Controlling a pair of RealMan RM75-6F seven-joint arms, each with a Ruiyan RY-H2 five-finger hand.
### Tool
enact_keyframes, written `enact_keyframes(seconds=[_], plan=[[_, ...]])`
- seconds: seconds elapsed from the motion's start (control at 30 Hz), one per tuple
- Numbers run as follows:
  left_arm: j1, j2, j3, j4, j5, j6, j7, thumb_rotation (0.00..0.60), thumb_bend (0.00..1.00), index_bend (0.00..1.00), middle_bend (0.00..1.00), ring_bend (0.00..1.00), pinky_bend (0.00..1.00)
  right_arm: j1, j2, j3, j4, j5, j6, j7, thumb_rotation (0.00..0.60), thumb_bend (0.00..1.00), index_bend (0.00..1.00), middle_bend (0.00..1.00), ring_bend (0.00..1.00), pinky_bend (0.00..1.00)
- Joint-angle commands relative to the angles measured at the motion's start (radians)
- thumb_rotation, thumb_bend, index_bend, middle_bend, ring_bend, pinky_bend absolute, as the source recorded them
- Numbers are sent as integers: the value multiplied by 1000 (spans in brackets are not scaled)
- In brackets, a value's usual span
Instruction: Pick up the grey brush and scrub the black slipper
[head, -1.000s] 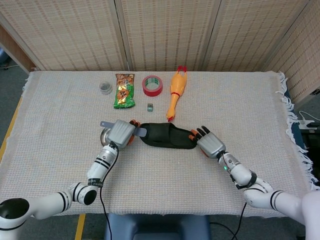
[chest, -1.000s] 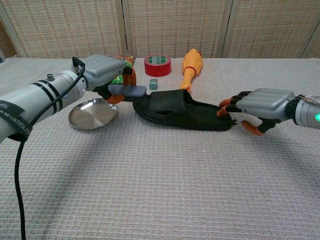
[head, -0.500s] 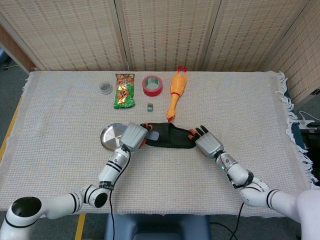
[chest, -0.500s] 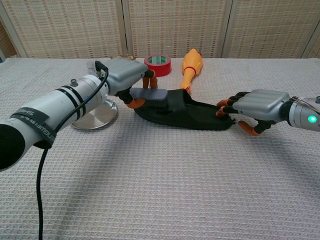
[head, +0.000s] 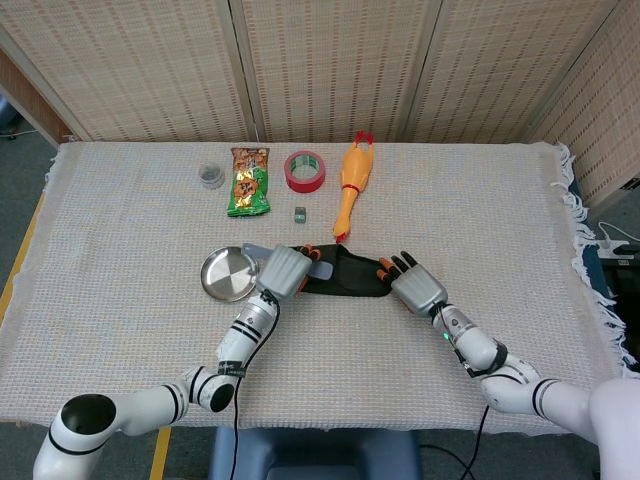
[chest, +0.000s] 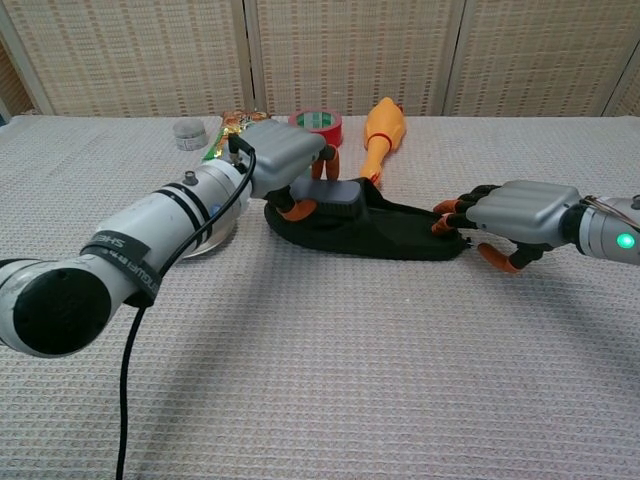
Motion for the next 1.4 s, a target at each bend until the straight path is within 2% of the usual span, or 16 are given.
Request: enact_keyframes(seconds=[0.03, 0.33, 0.73, 1.0, 1.23, 1.4], plan=[[-7, -25, -1, 69, 1, -4, -14, 600, 553, 617, 657, 816, 1000, 1, 2, -3, 0, -1, 3, 1, 600, 678, 200, 0, 0, 0], [-2, -24, -8, 140, -12, -37, -62, 600, 557, 617, 656, 816, 1000, 2, 5, -10, 2, 14, 4, -13, 600, 678, 201, 0, 0, 0], [-5, -35, 22, 15, 56, 8, -61, 600, 555, 612, 652, 816, 1000, 4, 4, -18, -2, 11, 11, -8, 600, 678, 198, 0, 0, 0], [-9, -47, 6, 77, 36, -7, -53, 600, 556, 611, 650, 816, 1000, 4, 21, -20, -15, 8, 18, 0, 600, 678, 195, 0, 0, 0], [-7, -40, -12, 148, 10, -50, -103, 600, 556, 611, 650, 816, 1000, 4, 28, -22, -21, 11, 22, -3, 600, 679, 195, 0, 0, 0], [-2, -32, -5, 141, 17, -45, -101, 600, 556, 610, 649, 816, 1000, 3, 32, -21, -27, 13, 28, -7, 600, 679, 195, 0, 0, 0]])
